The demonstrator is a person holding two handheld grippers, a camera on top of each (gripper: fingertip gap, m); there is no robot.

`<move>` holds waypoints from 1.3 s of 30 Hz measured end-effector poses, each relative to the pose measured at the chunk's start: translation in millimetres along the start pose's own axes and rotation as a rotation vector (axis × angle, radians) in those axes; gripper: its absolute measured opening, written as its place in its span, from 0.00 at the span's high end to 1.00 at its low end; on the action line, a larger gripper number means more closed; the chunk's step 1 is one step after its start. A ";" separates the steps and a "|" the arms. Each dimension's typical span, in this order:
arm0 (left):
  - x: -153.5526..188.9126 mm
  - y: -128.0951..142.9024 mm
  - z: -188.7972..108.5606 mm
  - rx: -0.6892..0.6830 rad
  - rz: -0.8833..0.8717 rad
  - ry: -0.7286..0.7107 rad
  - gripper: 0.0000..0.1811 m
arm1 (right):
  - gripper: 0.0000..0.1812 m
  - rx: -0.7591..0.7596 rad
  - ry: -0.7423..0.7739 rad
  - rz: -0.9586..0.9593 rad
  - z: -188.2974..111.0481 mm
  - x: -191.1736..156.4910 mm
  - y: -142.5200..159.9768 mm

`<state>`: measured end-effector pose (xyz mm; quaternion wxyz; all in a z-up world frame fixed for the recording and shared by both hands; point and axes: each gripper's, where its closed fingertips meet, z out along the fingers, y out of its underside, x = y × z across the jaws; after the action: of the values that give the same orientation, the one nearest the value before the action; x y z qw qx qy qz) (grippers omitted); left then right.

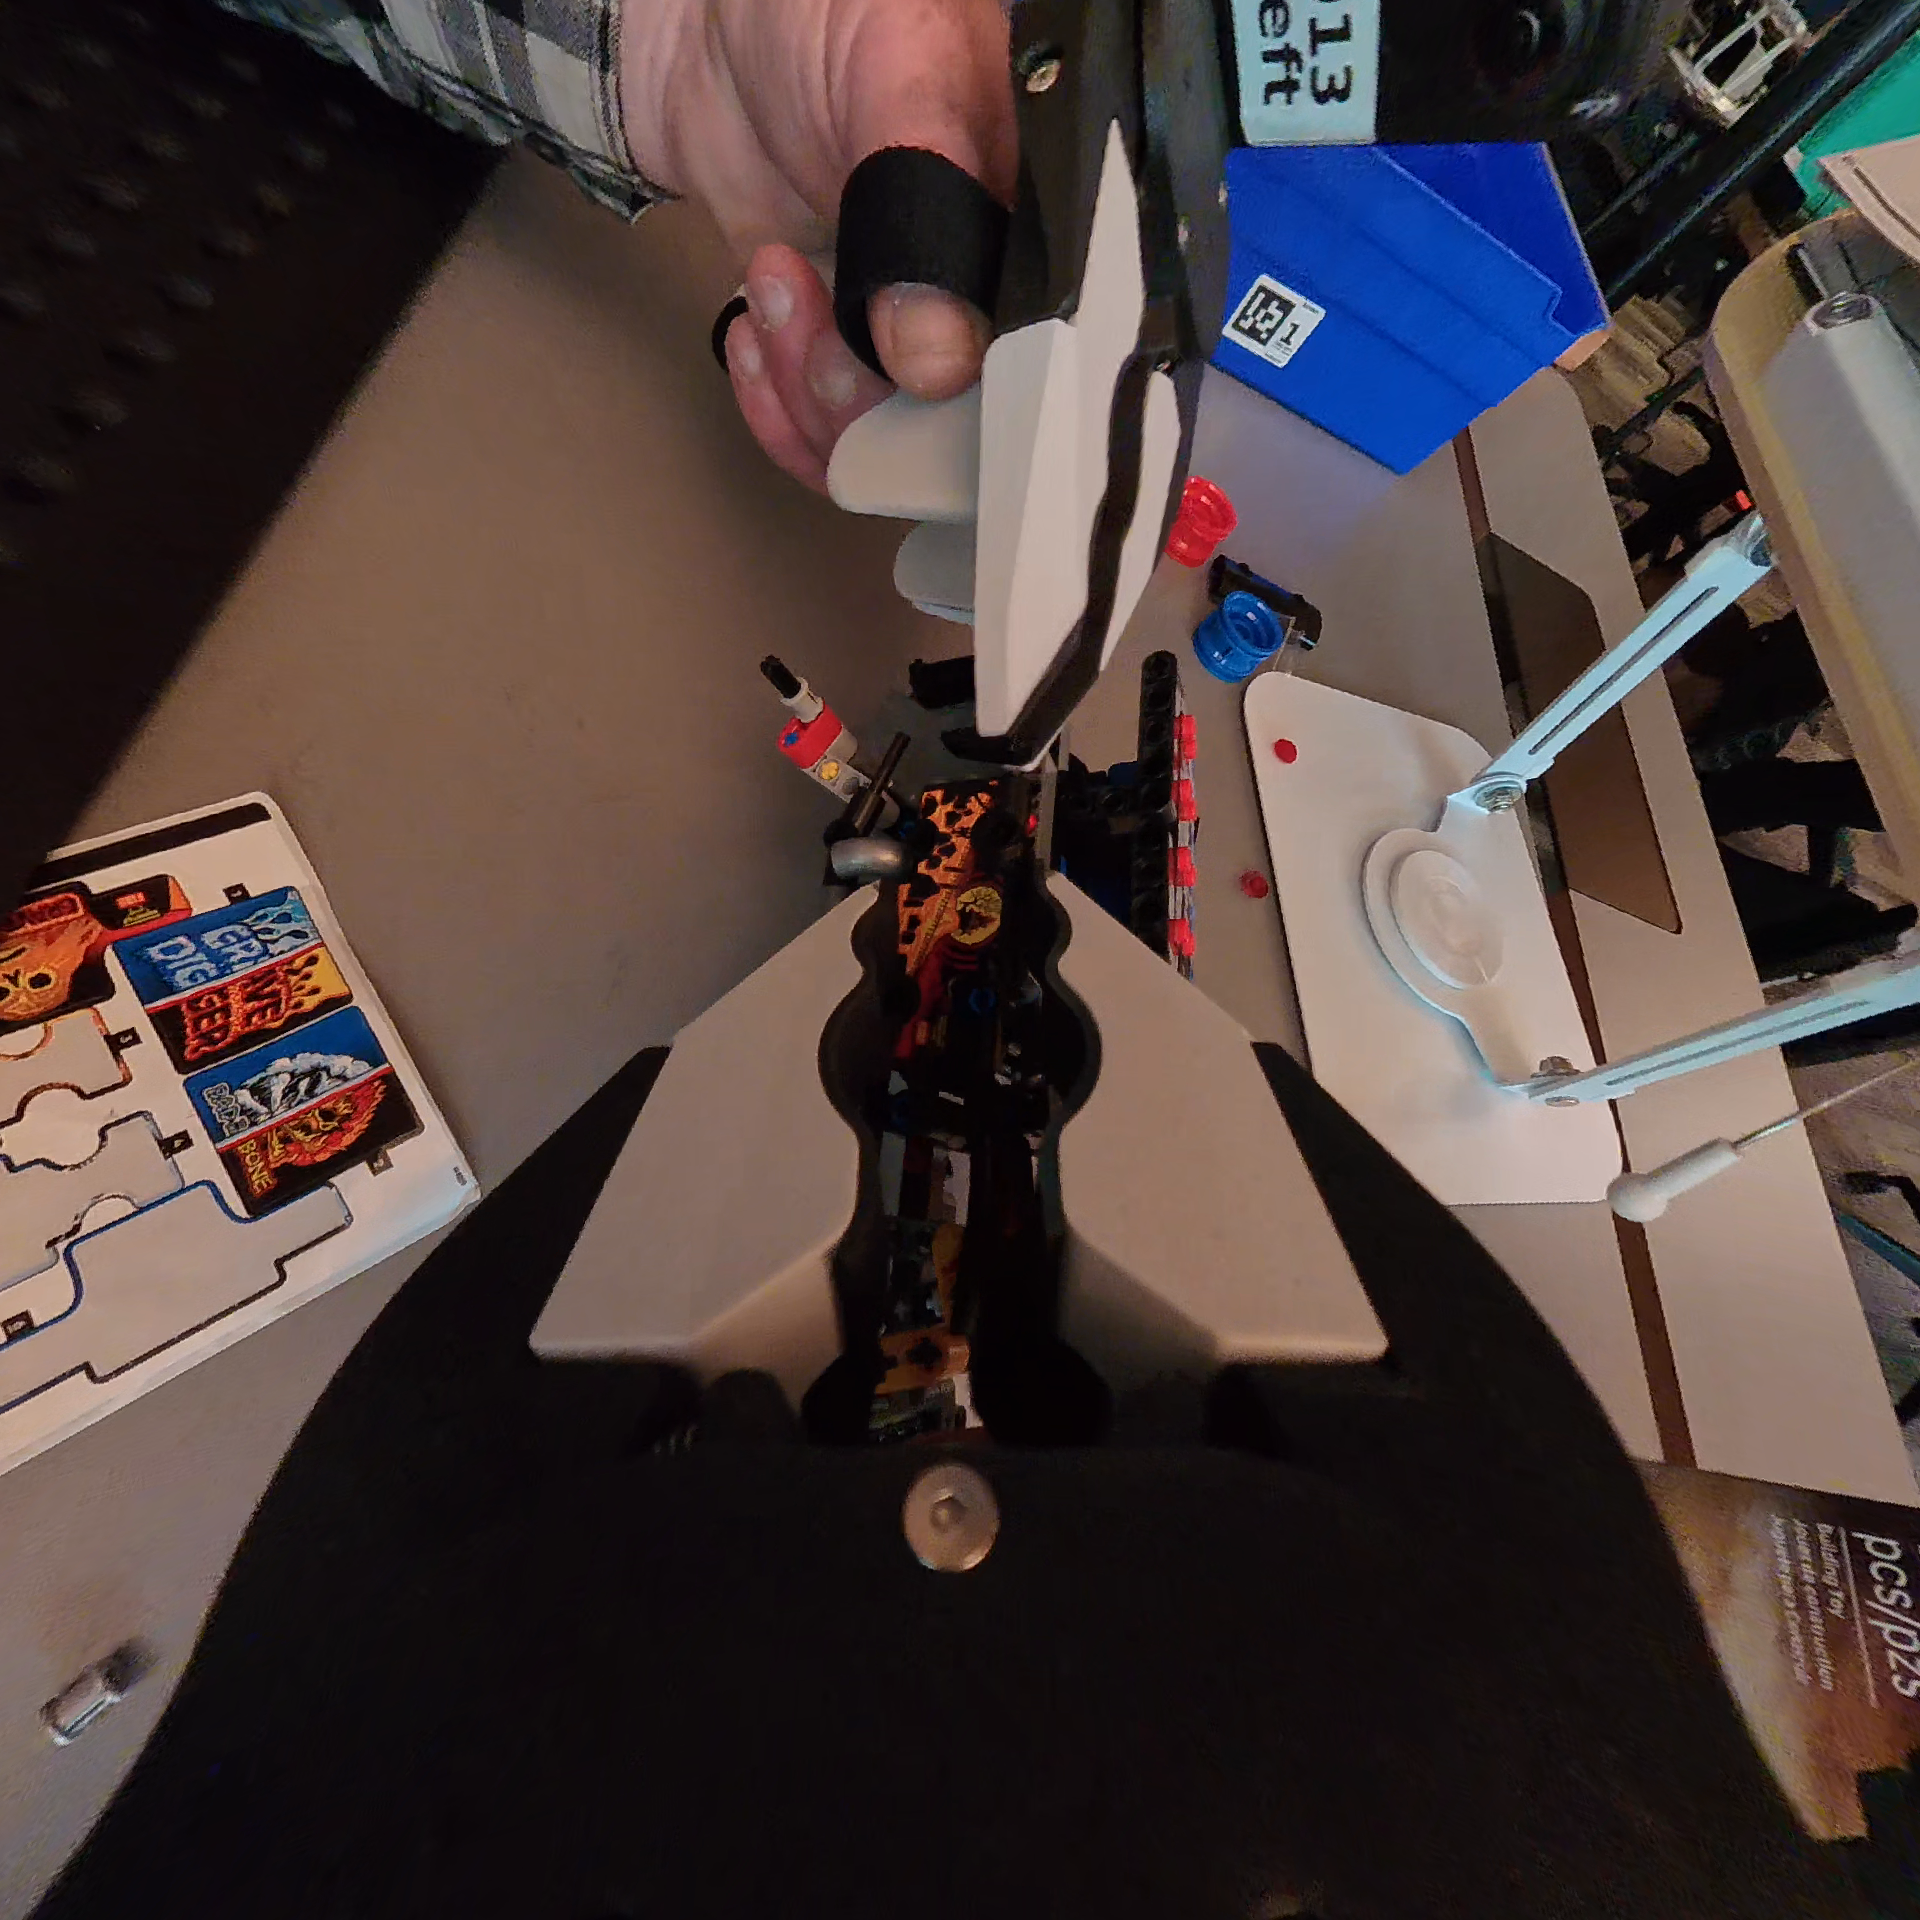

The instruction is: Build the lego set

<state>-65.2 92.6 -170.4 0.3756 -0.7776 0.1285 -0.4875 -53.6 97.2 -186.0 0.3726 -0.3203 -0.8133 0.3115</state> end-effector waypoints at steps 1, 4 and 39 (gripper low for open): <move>0.3 1.2 0.6 0.001 -0.003 -0.001 0.97 | 0.88 0.010 -0.002 0.009 0.1 0.7 0.0; -2.4 1.4 1.9 0.022 -0.021 0.004 0.97 | 0.88 0.032 -0.008 0.028 0.2 2.2 0.3; -24.1 -11.2 6.5 0.201 -0.036 0.003 0.96 | 0.89 0.111 0.027 0.126 1.1 20.0 7.5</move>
<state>-73.4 116.9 -179.9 0.4428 -0.7375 0.0657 -0.5056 -62.6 116.5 -184.0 0.3803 -0.3541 -0.7678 0.3747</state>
